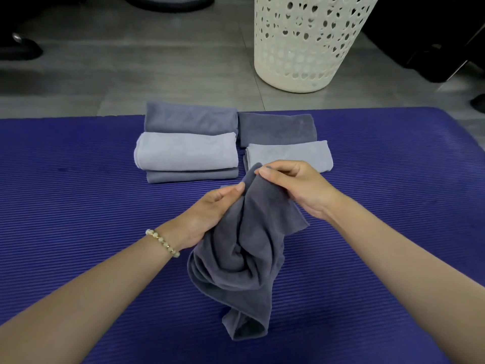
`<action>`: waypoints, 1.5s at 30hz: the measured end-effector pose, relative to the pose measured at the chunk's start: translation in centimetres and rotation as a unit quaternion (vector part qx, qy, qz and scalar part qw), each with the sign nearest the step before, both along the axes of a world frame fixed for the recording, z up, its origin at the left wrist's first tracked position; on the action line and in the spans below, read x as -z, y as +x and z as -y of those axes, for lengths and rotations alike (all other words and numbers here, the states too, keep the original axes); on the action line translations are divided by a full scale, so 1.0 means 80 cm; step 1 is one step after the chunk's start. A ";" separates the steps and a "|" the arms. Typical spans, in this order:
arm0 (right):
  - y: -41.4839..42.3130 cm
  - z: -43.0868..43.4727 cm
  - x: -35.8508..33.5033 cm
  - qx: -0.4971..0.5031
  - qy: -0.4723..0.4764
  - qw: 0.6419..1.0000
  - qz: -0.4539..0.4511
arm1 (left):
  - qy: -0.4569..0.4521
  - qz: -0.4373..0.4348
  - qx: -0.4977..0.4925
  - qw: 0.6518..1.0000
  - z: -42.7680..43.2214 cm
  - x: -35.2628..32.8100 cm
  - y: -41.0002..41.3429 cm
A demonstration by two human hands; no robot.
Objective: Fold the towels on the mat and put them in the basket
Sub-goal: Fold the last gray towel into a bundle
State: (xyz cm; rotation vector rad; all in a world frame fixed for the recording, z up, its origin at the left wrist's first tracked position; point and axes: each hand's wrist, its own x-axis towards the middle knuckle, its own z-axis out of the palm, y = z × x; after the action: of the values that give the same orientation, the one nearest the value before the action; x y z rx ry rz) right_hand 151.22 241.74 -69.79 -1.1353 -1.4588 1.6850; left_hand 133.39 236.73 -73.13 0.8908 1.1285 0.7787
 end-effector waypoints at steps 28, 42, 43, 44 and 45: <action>0.081 0.012 -0.032 0.157 0.130 0.977 0.064 | 0.096 -0.165 -0.315 0.930 -0.001 -0.042 -0.086; 0.098 -0.009 -0.167 0.301 0.231 0.924 -0.048 | 0.348 -0.190 -0.502 0.769 -0.023 -0.219 -0.195; 0.093 -0.013 -0.174 0.311 0.233 0.920 -0.051 | 0.379 -0.227 -0.479 0.758 -0.023 -0.228 -0.200; 0.089 -0.016 -0.180 0.320 0.238 0.916 -0.048 | 0.405 -0.265 -0.450 0.751 -0.021 -0.236 -0.204; 0.084 -0.019 -0.186 0.327 0.242 0.912 -0.048 | 0.425 -0.302 -0.414 0.746 -0.020 -0.242 -0.208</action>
State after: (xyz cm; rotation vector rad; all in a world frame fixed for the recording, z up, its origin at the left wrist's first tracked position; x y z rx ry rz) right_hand 157.98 243.27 -54.93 -1.0721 -1.1551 0.8406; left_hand 116.71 238.31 -53.73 1.4780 1.8293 1.9432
